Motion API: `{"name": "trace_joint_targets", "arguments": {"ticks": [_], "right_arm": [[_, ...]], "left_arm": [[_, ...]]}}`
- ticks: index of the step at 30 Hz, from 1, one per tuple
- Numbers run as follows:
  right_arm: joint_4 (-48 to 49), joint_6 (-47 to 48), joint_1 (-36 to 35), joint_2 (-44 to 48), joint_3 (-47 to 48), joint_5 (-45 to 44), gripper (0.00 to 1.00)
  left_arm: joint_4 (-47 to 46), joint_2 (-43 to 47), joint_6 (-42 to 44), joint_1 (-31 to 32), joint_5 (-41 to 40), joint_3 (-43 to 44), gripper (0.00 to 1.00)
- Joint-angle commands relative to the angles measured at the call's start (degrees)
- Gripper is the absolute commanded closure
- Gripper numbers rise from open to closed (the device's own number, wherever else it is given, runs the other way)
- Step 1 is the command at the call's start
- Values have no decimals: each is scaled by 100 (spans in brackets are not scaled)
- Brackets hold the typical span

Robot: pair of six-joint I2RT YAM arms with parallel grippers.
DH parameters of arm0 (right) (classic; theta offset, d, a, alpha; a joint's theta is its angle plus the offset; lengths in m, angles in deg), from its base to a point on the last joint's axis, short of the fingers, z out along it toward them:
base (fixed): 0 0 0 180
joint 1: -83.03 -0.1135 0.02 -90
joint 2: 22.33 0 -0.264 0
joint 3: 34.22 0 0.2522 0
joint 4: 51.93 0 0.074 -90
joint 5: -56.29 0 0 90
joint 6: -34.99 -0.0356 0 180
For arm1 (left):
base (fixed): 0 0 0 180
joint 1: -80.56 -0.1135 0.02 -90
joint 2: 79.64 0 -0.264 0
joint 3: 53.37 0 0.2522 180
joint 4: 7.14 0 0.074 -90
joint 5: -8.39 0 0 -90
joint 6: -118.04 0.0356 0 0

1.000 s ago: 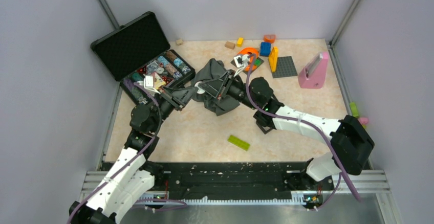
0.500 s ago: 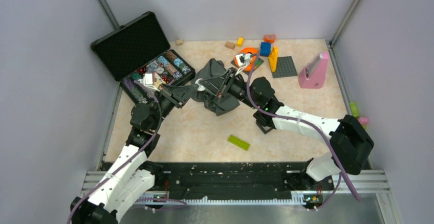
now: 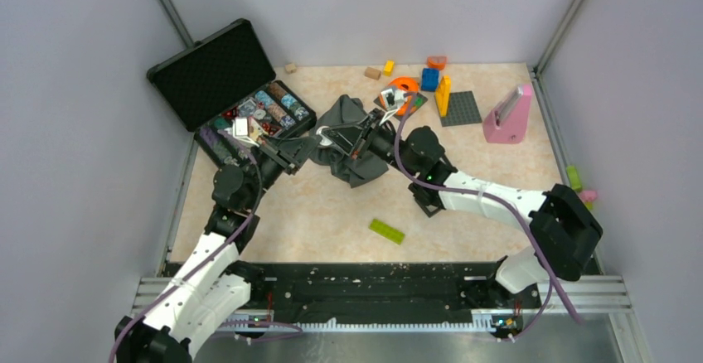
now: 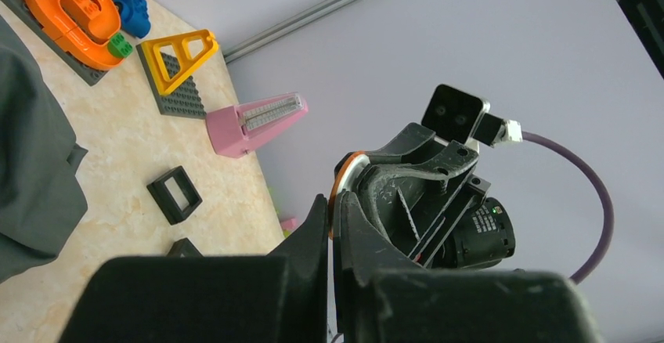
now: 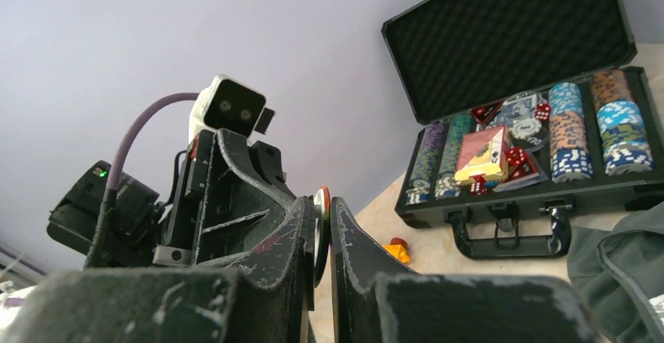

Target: Remove the brooch from the garment

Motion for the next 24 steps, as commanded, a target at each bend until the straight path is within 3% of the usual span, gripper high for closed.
{"name": "trace_joint_targets", "arguments": {"ticks": [1,15,24], "right_arm": [[91,690,-102,-206,-80,-55,99],[1144,353,-239,-486,-226,-418,98],[1310,173,-275,-466,-270,-600,97]], "left_arm": [[-484,-47,-375,45,420,327,100],[-868,-154,-646,44,519,100,100],[-970,-215,-654,44,475,-38,100]]}}
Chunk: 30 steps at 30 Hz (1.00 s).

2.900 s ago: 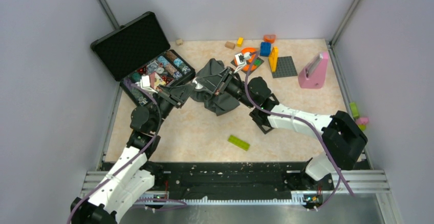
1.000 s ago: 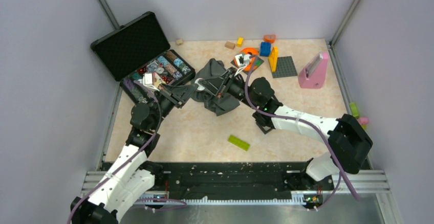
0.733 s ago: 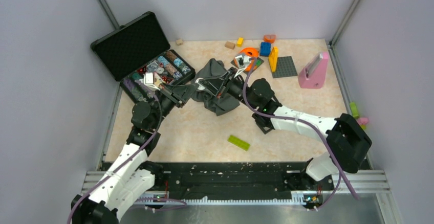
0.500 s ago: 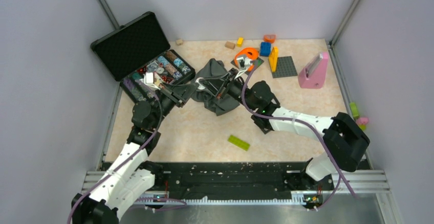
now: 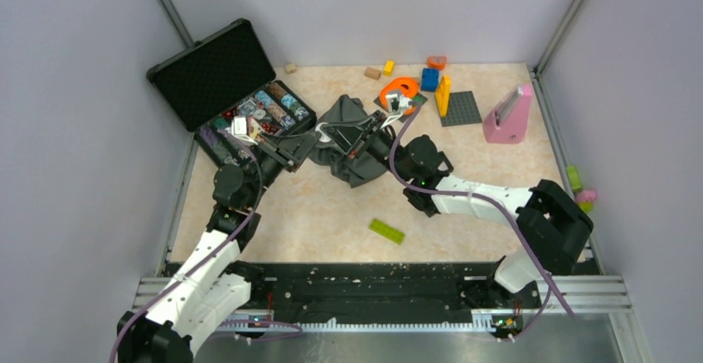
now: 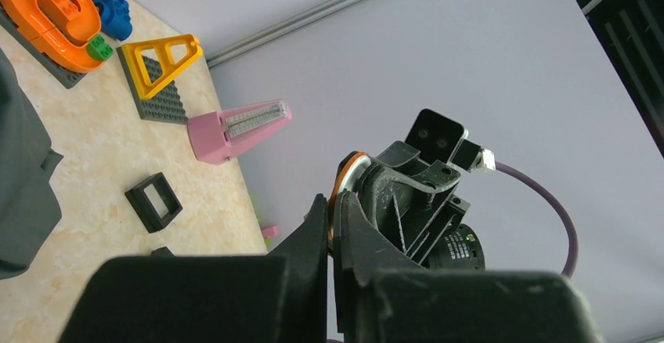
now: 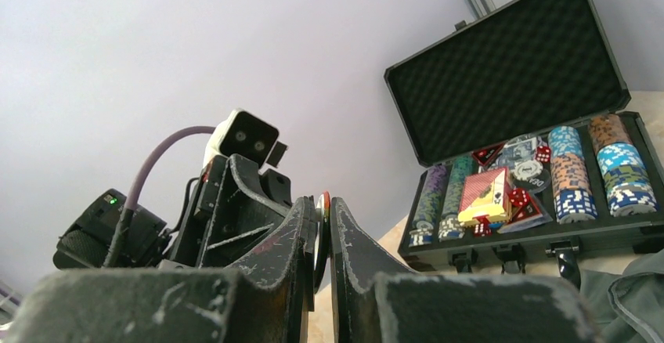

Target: Remove the brooch from the garment

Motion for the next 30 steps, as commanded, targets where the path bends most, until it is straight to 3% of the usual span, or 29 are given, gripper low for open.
{"name": "trace_joint_targets", "arguments": {"ticks": [1,5,9,16,21,25,30], "right_arm": [[140,61,-125,-136,-83,-90,97],[-57,237,-124,-104,-19,33,97],[-465,529,-123,105,-2,202,96],[-1274,705,-115,475,-41,334,83],[-1235,-315,-73,503,-119,415,83],[-519,-1285,22,390,-313,677,78],[-540,-1607,65,276,-158,825,79]], "left_arm": [[-624,-30,-265,108,470,-24,100],[-906,-84,-373,99,514,-90,100],[-267,75,-102,36,499,179,100],[70,147,182,-67,499,349,100],[-82,118,255,-85,418,233,100],[-25,142,391,-99,417,223,100],[69,165,491,-103,452,227,100]]}}
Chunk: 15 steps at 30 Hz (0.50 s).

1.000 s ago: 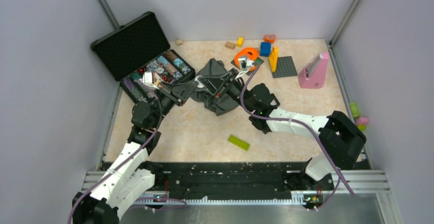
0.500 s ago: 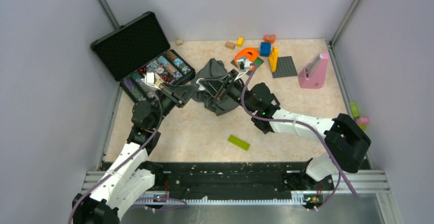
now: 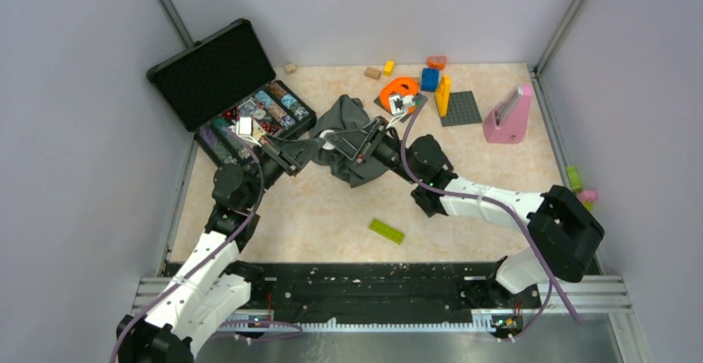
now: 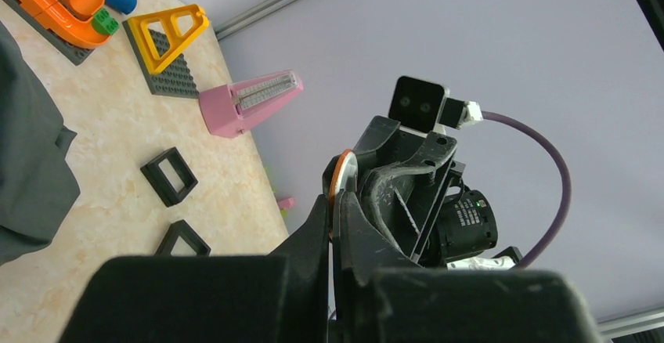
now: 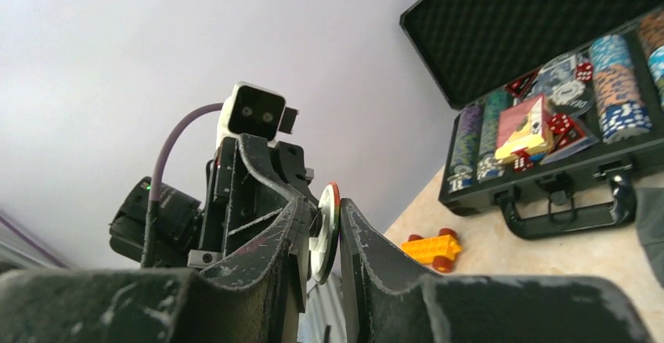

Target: Remove the brooch from the garment

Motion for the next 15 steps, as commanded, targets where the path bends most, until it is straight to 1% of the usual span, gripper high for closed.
{"name": "trace_joint_targets", "arguments": {"ticks": [1,3,6,13,14,15], "right_arm": [[123,-568,-38,-131,132,540,79],[19,-549,-41,-138,181,552,78],[-92,-493,-43,-110,199,557,73],[-294,-319,-44,3,190,432,75],[-284,-318,-38,22,162,392,74],[-263,-328,-36,48,147,359,68]], "left_arm": [[-227,126,195,-37,-12,185,100],[-172,144,232,-44,-44,197,100],[-130,124,275,-49,-37,250,100],[-165,47,238,-57,23,317,100],[-165,59,240,-61,25,308,100],[-167,71,240,-65,26,290,100]]}}
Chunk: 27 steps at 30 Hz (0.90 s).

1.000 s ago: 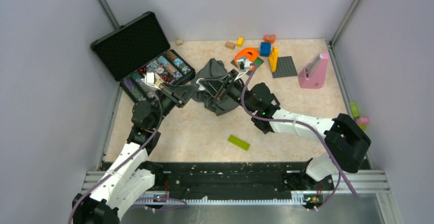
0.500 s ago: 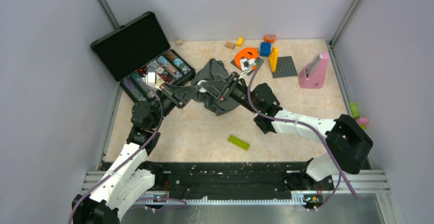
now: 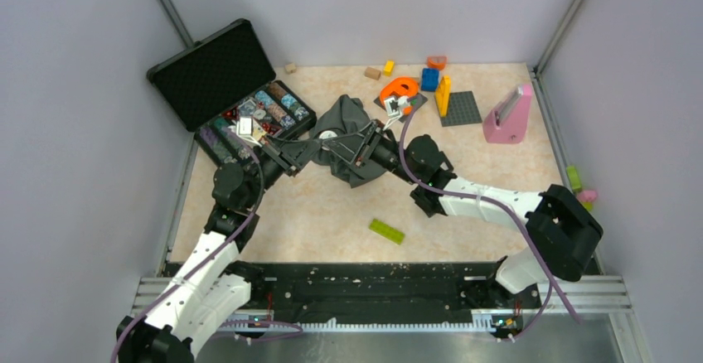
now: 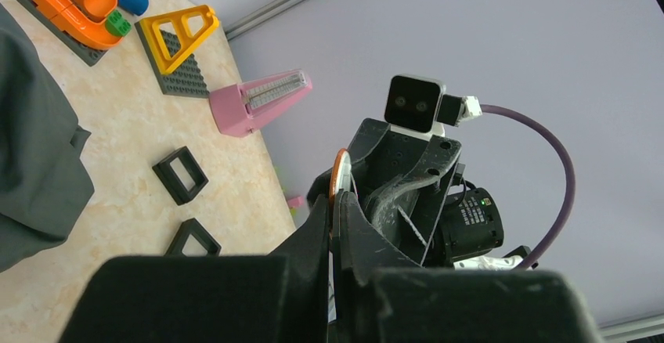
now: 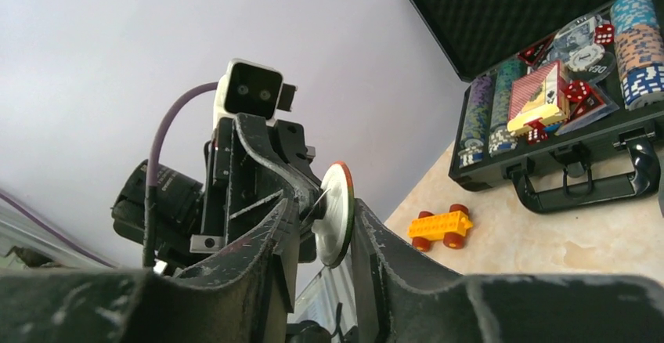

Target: Remove the brooch from the garment

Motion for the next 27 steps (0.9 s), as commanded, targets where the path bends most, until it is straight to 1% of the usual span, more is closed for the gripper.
{"name": "trace_joint_targets", "arguments": {"ticks": [1,3,4,6,12,16,21,27], "right_arm": [[-87,50,-35,134,128,55,61],[22,-31,-23,165,88,48,48],[113,-58,-22,181,60,68,43],[115,-96,-3,230,39,94,39],[619,-477,171,332,-223,238,38],[662,-607,224,339,-160,237,39],[465,-603,222,312,43,176,40],[459,-628,225,256,113,14,43]], "left_arm": [[-343,27,73,-35,10,254,100],[-354,47,82,-35,-7,203,100],[-358,58,72,-42,-18,177,100],[-378,71,41,-59,-4,152,100],[-383,94,-17,-79,13,162,100],[-459,77,-72,-79,63,115,100],[-532,112,-126,-84,73,58,100],[-566,128,-155,-81,100,13,100]]}}
